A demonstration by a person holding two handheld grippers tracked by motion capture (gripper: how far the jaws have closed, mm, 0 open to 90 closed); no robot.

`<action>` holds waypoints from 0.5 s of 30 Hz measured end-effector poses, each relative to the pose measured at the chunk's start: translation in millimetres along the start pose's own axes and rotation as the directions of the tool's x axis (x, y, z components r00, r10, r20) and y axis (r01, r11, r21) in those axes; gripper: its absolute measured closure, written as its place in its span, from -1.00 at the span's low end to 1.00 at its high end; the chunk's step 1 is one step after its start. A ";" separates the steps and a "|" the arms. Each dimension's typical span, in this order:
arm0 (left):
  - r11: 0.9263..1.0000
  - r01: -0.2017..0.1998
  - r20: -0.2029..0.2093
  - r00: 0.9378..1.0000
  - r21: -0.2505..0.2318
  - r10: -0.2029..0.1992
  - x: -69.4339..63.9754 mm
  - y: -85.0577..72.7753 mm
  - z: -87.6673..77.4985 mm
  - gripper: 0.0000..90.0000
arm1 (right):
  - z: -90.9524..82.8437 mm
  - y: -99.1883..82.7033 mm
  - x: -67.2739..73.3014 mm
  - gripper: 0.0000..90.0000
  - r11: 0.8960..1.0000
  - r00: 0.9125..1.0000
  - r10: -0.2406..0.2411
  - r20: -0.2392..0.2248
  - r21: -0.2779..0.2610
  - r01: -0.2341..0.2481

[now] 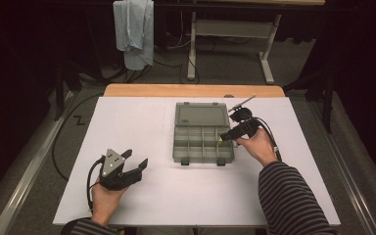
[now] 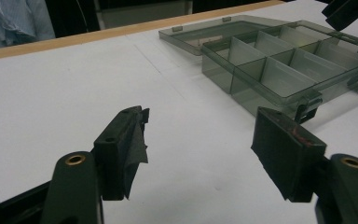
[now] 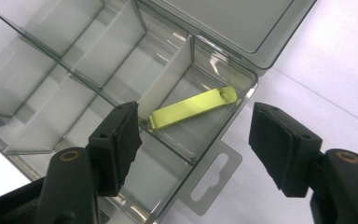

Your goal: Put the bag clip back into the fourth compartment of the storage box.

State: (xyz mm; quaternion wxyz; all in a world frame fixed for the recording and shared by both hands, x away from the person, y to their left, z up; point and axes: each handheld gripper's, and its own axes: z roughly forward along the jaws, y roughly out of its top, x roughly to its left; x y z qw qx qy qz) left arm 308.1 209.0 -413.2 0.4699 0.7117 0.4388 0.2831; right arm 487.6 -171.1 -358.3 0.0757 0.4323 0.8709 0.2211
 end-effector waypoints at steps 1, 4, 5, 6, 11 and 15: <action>1.000 -0.001 0.000 1.000 0.002 0.001 0.1 0.0 0.1 -0.24 | -0.7 -0.5 -0.4 -0.20 1.000 1.000 -0.001 -0.001 -0.003 0.001; 1.000 -0.002 0.001 1.000 0.000 0.002 -0.3 -0.1 0.5 -0.24 | -3.0 -2.7 -1.8 -0.16 1.000 1.000 0.009 -0.010 -0.011 -0.009; 1.000 -0.003 0.001 1.000 0.000 0.003 -0.4 -0.1 0.5 -0.24 | -3.5 -3.3 -2.7 -0.16 1.000 1.000 0.009 -0.014 -0.015 -0.009; 1.000 -0.003 0.002 1.000 0.001 0.003 -0.2 -0.1 0.5 -0.24 | -4.0 -4.0 -3.3 -0.15 1.000 1.000 0.014 -0.015 -0.018 -0.014; 1.000 -0.005 0.004 1.000 0.002 0.005 0.2 0.0 0.6 -0.24 | -7.7 -7.0 -5.4 -0.13 0.999 0.999 0.028 -0.020 -0.032 -0.028; 1.000 -0.001 0.007 1.000 0.003 0.001 0.8 0.1 0.5 -0.24 | -9.7 -8.9 -5.5 -0.12 0.998 0.999 0.026 -0.027 -0.049 -0.027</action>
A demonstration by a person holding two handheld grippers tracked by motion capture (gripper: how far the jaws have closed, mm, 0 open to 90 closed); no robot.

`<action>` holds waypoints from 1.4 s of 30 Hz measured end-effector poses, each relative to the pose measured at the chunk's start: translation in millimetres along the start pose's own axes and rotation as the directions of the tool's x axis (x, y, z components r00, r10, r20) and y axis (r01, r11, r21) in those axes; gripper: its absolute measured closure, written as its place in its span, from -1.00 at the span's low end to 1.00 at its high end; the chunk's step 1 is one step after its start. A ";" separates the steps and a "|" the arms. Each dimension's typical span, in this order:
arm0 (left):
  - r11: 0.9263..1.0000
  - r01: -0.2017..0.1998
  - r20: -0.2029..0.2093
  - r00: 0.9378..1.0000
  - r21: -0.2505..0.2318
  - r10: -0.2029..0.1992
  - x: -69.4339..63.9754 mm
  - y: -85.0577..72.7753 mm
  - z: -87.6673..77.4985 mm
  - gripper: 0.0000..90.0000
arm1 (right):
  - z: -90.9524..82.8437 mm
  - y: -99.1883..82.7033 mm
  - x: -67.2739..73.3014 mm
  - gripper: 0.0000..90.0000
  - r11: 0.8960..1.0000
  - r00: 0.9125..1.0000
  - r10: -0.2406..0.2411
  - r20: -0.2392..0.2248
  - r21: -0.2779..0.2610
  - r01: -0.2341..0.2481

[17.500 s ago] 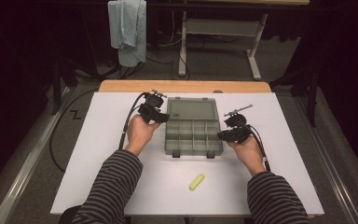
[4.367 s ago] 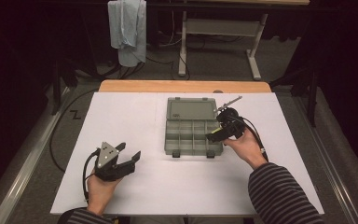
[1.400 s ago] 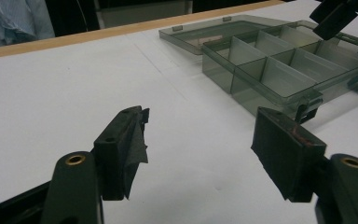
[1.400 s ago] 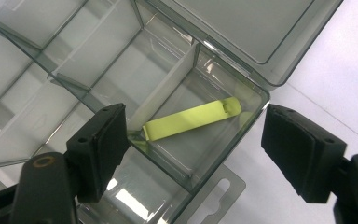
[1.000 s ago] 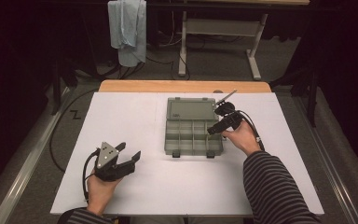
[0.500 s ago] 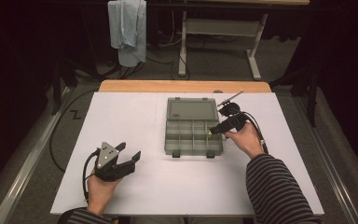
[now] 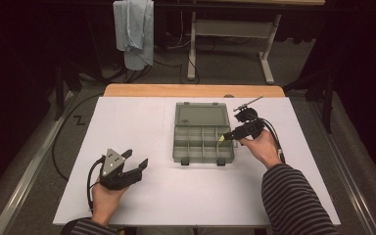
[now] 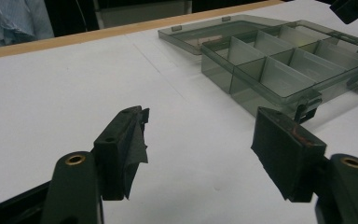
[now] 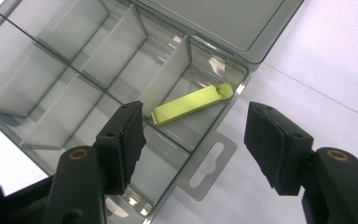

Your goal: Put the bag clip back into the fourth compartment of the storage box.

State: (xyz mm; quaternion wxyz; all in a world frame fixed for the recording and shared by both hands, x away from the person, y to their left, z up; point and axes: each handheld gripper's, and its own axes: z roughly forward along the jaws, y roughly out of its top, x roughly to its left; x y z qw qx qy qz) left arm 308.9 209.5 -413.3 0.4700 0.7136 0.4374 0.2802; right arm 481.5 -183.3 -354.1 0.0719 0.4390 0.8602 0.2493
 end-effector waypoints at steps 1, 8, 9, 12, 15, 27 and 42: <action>1.000 0.000 0.000 1.000 -0.002 0.000 0.2 0.0 0.0 -0.24 | -0.8 -0.3 0.6 -0.12 1.000 1.000 0.007 -0.001 -0.006 -0.007; 1.000 0.000 0.008 1.000 -0.006 0.000 -0.9 -0.1 0.0 -0.24 | -7.5 -3.5 1.9 -0.03 0.999 1.000 0.013 -0.003 -0.047 -0.014; 1.000 -0.004 0.009 1.000 -0.007 0.004 -0.5 0.0 -0.4 -0.24 | -9.0 -3.9 2.2 -0.02 0.998 1.000 0.016 -0.003 -0.054 -0.016; 1.000 0.002 0.008 1.000 -0.012 -0.001 0.5 -0.1 -1.2 -0.24 | -12.5 -5.1 2.7 -0.01 0.998 1.000 0.020 -0.004 -0.066 -0.020; 1.000 0.001 0.009 1.000 -0.013 -0.001 0.4 -0.2 -1.3 -0.24 | -14.5 -6.7 3.4 -0.01 0.997 1.000 0.022 -0.001 -0.076 -0.023; 1.000 0.005 0.008 1.000 -0.014 -0.005 0.7 -1.0 -2.5 -0.24 | -18.3 -19.0 1.7 0.04 0.994 0.999 0.045 -0.006 -0.100 -0.046; 1.000 0.003 0.018 1.000 -0.016 -0.002 0.5 -0.9 -3.2 -0.24 | -23.5 -36.7 0.3 0.18 0.986 0.999 0.037 -0.006 -0.160 -0.038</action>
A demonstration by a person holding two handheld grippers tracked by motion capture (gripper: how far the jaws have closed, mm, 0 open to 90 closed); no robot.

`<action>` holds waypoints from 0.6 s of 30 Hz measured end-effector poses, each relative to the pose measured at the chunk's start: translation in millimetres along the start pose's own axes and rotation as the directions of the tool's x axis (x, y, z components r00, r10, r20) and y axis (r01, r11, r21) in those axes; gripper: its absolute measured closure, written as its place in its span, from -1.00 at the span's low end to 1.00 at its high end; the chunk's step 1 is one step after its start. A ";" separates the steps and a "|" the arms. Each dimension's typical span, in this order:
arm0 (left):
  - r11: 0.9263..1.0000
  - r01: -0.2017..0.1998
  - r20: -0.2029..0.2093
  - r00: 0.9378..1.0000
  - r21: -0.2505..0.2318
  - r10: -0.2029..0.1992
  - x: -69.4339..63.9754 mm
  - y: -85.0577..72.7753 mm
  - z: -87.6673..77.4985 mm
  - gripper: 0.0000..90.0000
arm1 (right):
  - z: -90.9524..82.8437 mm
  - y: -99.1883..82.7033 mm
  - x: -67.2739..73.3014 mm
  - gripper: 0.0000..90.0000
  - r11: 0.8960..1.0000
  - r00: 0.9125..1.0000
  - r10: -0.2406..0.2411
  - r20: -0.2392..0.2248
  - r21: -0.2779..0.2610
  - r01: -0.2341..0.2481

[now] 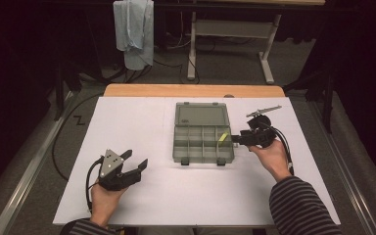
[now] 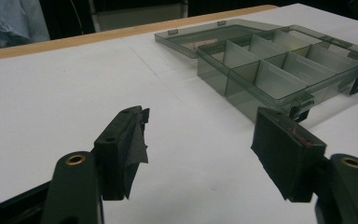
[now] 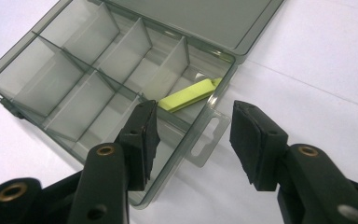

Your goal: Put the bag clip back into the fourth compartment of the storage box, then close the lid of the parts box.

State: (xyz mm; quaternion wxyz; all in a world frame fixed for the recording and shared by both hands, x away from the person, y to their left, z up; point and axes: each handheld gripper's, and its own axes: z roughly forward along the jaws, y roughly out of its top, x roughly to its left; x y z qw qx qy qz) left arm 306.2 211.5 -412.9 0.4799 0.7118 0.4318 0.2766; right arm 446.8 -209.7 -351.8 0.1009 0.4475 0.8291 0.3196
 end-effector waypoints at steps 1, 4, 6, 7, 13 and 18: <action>1.000 0.002 -0.001 1.000 -0.001 -0.002 -0.1 -0.1 -0.2 -0.24 | 0.0 -1.0 0.6 0.18 1.000 1.000 0.003 0.001 0.002 -0.003; 1.000 -0.010 -0.003 1.000 -0.008 0.010 -1.0 0.2 -2.3 -0.24 | 0.4 -4.2 0.8 0.18 1.000 1.000 0.024 0.003 0.001 -0.024; 1.000 -0.012 -0.004 1.000 -0.007 0.012 -2.2 0.5 -1.9 -0.23 | -0.6 -7.2 0.8 0.20 0.999 0.999 0.032 0.004 -0.008 -0.032; 1.000 -0.014 -0.004 1.000 -0.005 0.014 -2.9 0.5 -1.4 -0.23 | -0.5 -8.4 0.7 0.21 0.999 0.999 0.034 0.004 -0.006 -0.034; 1.000 -0.005 -0.002 1.000 0.001 0.005 -0.9 -0.1 -0.3 -0.23 | 1.4 -13.1 -1.5 0.32 0.997 0.997 0.078 -0.024 -0.020 -0.078; 1.000 -0.010 -0.003 1.000 0.000 0.010 -1.7 0.2 -0.3 -0.24 | 8.6 -12.6 -2.4 0.37 0.993 0.992 0.115 -0.051 -0.012 -0.115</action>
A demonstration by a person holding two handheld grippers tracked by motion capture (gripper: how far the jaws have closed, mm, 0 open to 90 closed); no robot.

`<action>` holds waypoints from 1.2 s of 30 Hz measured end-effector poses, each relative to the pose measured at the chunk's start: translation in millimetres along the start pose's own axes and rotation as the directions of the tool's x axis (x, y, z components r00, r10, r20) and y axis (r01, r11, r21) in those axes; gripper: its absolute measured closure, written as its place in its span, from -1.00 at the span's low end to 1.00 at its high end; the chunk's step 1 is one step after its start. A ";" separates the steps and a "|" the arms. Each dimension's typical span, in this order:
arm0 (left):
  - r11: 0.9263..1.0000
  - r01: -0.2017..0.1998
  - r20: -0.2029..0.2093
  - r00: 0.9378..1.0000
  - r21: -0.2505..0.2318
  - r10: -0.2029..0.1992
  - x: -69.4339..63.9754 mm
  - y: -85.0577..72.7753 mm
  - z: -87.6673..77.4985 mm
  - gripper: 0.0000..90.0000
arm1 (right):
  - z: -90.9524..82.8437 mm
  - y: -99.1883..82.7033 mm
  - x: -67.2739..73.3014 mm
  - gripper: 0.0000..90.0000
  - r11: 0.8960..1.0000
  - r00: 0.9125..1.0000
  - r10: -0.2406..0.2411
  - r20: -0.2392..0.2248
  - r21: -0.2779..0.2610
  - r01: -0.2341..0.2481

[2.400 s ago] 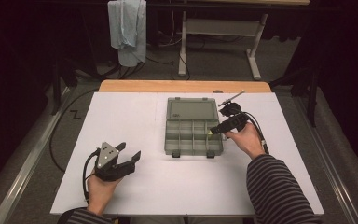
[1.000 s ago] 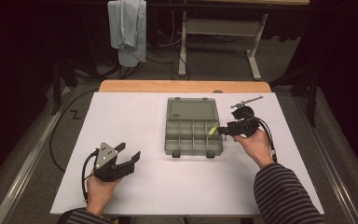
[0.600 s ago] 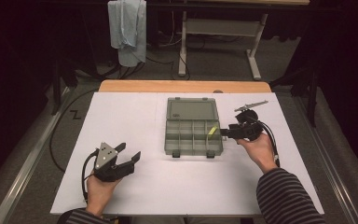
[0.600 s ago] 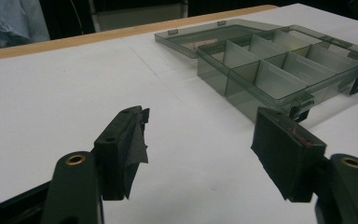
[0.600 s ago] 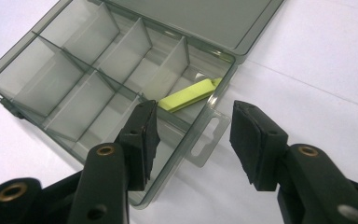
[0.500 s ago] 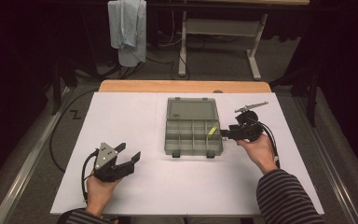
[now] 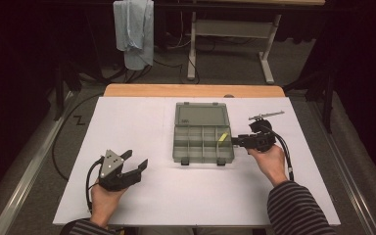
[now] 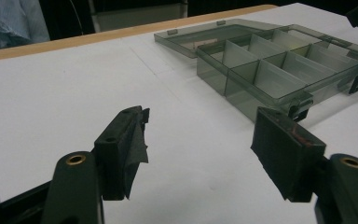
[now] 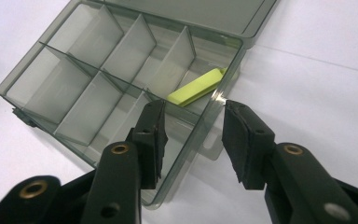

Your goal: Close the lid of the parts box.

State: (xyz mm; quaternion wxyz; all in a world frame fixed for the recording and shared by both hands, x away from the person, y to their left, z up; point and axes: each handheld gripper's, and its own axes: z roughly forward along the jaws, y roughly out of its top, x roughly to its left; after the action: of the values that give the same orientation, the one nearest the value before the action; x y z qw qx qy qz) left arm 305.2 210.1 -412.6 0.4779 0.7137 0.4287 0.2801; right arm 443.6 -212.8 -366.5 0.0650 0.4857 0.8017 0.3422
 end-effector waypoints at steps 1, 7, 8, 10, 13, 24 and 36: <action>1.000 -0.001 -0.001 1.000 0.000 0.001 -0.5 0.1 0.1 -0.24 | 1.8 0.2 0.4 0.38 1.000 1.000 -0.007 0.000 -0.001 0.007; 1.000 0.000 -0.003 1.000 0.002 0.000 -0.4 0.1 0.0 -0.24 | 7.9 2.7 2.9 0.52 1.000 1.000 -0.009 -0.004 0.027 0.009; 1.000 -0.001 -0.003 1.000 0.002 0.001 -0.4 0.0 0.0 -0.24 | 8.8 3.1 2.4 0.53 0.999 1.000 -0.008 0.001 0.033 0.008; 1.000 0.000 -0.002 1.000 0.001 0.000 -0.2 0.1 0.1 -0.23 | 10.4 4.1 1.1 0.56 0.999 1.000 0.002 0.019 0.040 -0.003; 1.000 0.000 -0.003 1.000 0.001 0.000 -0.3 0.0 0.7 -0.23 | 12.7 5.9 -1.8 0.60 0.999 1.000 0.016 0.024 0.046 -0.018; 1.000 -0.003 -0.014 1.000 0.005 0.003 -2.5 0.4 2.5 -0.24 | 24.8 10.0 3.5 0.69 0.994 0.997 -0.015 0.073 0.107 0.008; 0.999 0.011 -0.038 0.999 0.035 -0.009 -1.7 6.6 9.9 -0.23 | 26.6 14.8 2.9 0.69 0.989 0.997 -0.008 0.072 0.148 -0.003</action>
State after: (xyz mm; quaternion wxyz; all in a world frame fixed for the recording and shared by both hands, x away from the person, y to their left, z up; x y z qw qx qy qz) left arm 314.7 203.0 -410.3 0.4586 0.7144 0.4461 0.2835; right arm 464.6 -193.1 -376.9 0.0579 0.5001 0.8227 0.2639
